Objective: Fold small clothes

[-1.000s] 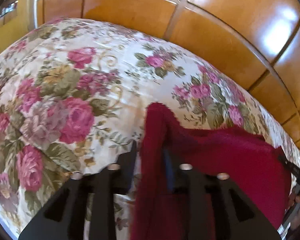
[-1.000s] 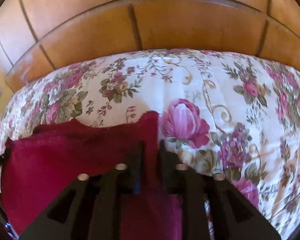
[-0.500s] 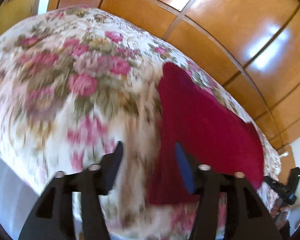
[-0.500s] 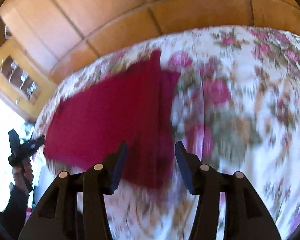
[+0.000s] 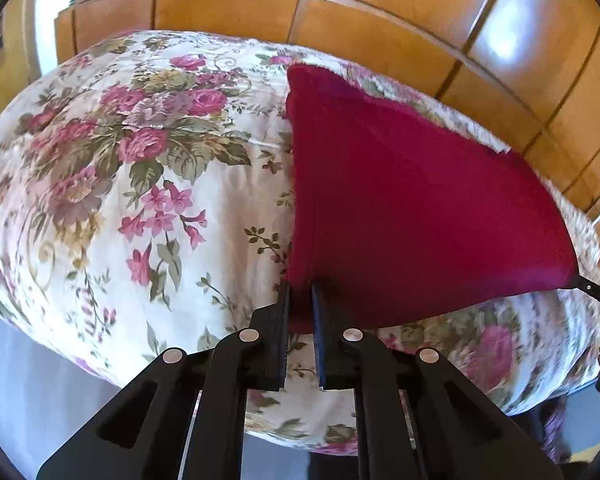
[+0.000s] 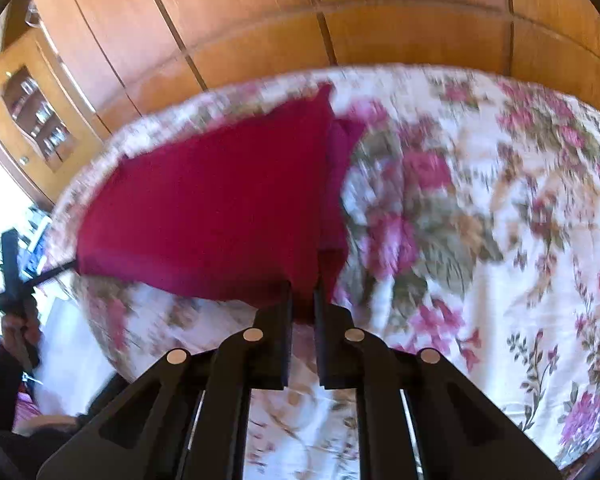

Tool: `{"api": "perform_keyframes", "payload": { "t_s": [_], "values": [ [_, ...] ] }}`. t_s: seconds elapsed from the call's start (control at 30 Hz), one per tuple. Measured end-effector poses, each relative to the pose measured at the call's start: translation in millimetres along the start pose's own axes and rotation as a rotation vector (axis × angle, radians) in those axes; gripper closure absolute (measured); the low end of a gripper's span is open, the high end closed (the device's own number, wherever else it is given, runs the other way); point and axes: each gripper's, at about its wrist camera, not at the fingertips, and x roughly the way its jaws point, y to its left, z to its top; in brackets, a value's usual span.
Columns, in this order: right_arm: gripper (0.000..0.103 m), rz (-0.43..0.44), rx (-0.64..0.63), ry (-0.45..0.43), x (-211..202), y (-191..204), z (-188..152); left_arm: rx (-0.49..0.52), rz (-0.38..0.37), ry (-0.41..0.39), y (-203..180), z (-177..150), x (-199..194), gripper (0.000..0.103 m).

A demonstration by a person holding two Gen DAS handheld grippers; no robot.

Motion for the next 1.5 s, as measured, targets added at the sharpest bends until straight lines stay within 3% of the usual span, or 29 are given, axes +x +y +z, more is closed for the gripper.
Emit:
{"api": "perform_keyframes", "payload": {
  "t_s": [0.17,0.23,0.27,0.4,0.5,0.57,0.7,0.87,1.0,1.23,1.47,1.5],
  "values": [
    [0.095,0.0,0.059,-0.008,13,-7,-7,0.023,0.011,0.019,2,1,1,0.089],
    [0.085,-0.036,0.034,-0.012,7,-4,-6,-0.015,0.0,0.007,6,0,-6,0.084],
    [0.074,-0.068,0.022,-0.022,1,-2,-5,-0.036,-0.007,-0.006,7,-1,-11,0.084],
    [0.066,-0.097,0.035,-0.123,-28,0,7,-0.136,-0.014,-0.077,11,0,-27,0.084],
    [0.051,-0.077,0.054,-0.204,-41,10,22,-0.164,-0.023,-0.147,4,8,-42,0.084],
    [0.046,-0.06,0.04,-0.24,-40,24,36,-0.152,-0.032,-0.168,-7,14,-46,0.084],
    [0.039,0.01,-0.026,-0.264,-19,67,54,-0.099,-0.02,-0.147,-28,22,-34,0.084],
    [0.037,0.006,-0.138,-0.204,27,107,57,-0.009,0.037,-0.099,-52,22,-11,0.084],
    [0.038,-0.042,-0.147,-0.107,65,101,45,-0.013,0.072,-0.044,-49,15,8,0.084],
    [0.038,0.019,-0.124,-0.159,64,77,22,-0.073,0.016,-0.031,-37,12,7,0.084],
    [0.034,-0.047,-0.123,-0.132,50,93,29,-0.062,0.029,-0.089,-46,19,-10,0.084],
    [0.031,-0.046,-0.116,-0.147,45,96,33,-0.055,0.032,-0.091,-47,19,-10,0.072]
  ]
}}
